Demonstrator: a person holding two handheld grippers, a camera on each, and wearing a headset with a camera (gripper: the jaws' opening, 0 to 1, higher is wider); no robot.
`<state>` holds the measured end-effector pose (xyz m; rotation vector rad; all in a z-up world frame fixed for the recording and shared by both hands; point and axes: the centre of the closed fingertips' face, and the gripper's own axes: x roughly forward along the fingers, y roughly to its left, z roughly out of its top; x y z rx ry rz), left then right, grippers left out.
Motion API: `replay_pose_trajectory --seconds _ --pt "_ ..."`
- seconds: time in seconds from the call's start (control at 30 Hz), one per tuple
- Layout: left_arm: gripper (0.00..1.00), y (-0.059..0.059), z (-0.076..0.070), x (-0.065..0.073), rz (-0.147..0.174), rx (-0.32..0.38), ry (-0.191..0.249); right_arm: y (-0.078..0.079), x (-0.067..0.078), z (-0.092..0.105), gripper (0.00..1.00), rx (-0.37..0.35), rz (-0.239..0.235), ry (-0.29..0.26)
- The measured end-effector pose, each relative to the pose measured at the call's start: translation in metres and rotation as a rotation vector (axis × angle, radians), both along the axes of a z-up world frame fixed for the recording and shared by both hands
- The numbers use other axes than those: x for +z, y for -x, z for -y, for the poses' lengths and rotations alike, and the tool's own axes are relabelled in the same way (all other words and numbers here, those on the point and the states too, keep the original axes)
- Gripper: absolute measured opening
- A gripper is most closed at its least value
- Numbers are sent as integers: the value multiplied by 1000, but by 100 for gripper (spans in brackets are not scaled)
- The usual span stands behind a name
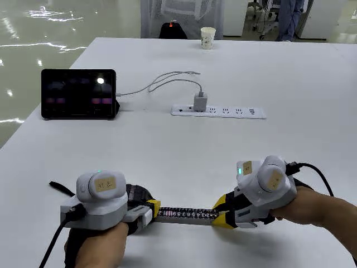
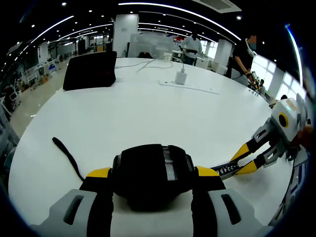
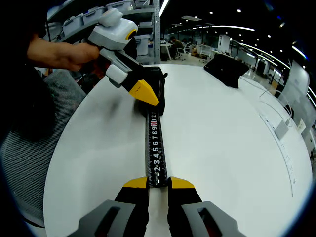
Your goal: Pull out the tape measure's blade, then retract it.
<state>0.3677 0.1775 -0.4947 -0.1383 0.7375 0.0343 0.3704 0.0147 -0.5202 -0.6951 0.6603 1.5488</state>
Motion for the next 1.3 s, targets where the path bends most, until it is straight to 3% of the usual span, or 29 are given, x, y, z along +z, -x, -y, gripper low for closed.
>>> replay_pose_trajectory --seconds 1.3 --pt "59 1 0 1 -1 -1 9 3 0 -36 10 12 4 -33"
